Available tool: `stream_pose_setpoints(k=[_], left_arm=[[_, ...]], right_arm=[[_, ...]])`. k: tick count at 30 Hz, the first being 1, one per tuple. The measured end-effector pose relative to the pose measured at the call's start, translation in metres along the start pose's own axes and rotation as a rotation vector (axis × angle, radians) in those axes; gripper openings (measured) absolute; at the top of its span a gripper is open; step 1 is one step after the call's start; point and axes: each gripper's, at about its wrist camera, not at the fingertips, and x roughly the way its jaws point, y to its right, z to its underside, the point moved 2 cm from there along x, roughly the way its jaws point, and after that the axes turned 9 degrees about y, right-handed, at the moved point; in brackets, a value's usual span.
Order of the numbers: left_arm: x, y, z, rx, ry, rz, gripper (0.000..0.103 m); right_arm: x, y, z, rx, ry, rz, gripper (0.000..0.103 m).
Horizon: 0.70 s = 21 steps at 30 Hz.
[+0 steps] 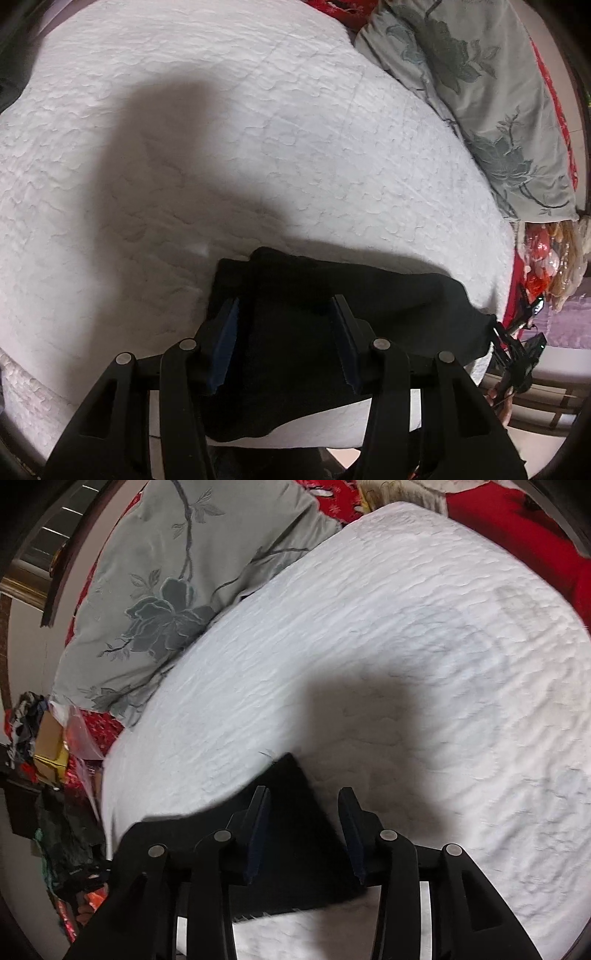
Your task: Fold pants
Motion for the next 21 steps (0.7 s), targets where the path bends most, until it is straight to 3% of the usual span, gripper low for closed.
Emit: stream_pose_setpoints(k=[3,4,5,6,10,15,19,21], left_arm=[[-0.002,0.006,0.002,0.016,0.036,-0.009,0.046],[-0.003,0.007,0.003,0.016,0.054,-0.022,0.041],[-0.003,0.007,0.003,0.017,0.066,-0.032,0.019],[-0.004,0.007,0.002,0.019,0.071,-0.039,0.009],[-0.02,-0.01,-0.01,-0.025,0.154,-0.042,0.007],[-0.005,-0.04,-0.005,-0.062,0.113,-0.126,0.006],[-0.02,-0.059,0.004,-0.139,0.12,-0.039,0.006],[-0.036,-0.059,0.013,-0.138,0.137,0.02,0.011]], right_arm=[[0.013,-0.013,0.002,-0.07,-0.014,0.05,0.038],[0.016,-0.017,0.003,-0.109,-0.017,0.075,0.027],[0.016,-0.019,0.004,-0.132,-0.013,0.088,0.019],[0.014,-0.021,0.004,-0.14,-0.005,0.083,0.015],[-0.004,-0.02,0.002,-0.102,0.05,0.026,0.013],[0.011,-0.007,0.007,-0.078,0.008,0.079,0.014],[0.007,-0.001,0.008,-0.026,0.015,0.059,0.022],[-0.004,-0.001,0.008,-0.03,0.018,0.039,0.026]])
